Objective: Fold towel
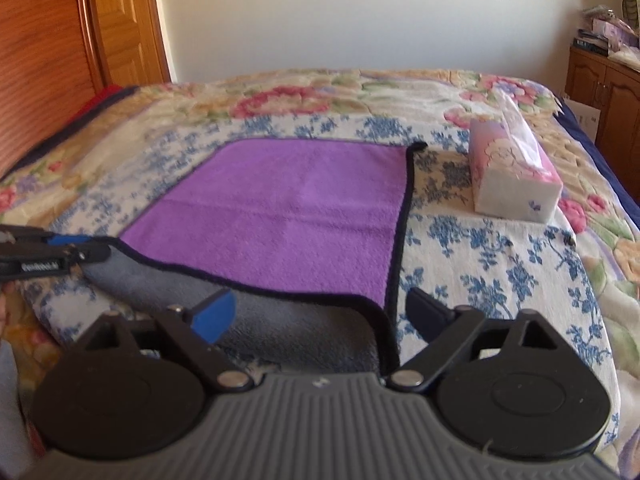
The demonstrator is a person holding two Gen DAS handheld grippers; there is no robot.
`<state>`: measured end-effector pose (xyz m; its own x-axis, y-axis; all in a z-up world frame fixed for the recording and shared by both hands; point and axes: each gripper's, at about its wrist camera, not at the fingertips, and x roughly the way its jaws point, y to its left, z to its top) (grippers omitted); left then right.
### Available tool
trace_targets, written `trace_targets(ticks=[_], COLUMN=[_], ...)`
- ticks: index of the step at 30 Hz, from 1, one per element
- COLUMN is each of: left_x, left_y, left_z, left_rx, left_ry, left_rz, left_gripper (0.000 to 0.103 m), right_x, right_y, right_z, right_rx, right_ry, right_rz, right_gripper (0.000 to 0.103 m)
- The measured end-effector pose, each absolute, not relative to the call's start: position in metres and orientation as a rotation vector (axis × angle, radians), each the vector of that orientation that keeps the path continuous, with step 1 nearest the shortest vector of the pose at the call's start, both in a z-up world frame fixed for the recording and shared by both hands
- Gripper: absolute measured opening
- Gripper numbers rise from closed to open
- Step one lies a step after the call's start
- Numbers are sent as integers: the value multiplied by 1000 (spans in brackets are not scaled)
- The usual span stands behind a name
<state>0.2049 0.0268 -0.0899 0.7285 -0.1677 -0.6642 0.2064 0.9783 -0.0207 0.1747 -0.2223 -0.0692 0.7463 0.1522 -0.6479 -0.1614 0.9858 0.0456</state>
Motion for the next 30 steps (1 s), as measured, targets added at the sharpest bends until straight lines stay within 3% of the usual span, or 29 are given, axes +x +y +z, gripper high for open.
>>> trace_targets(ticks=[6, 18, 26, 30], left_x=[204, 204, 204, 204], left_y=[26, 25, 25, 25], left_z=[-91, -93, -94, -93], left_rx=[56, 54, 54, 54], left_ry=[734, 740, 739, 739], left_rz=[-213, -216, -215, -216], left_gripper=[20, 20, 20, 21], right_x=[178, 187, 194, 193], right_y=[-229, -247, -260, -258], right_z=[-72, -72, -75, -76], right_rx=[42, 115, 139, 131], right_ry=[749, 795, 822, 833], right_rz=[186, 189, 175, 187], right_gripper=[82, 55, 45, 33])
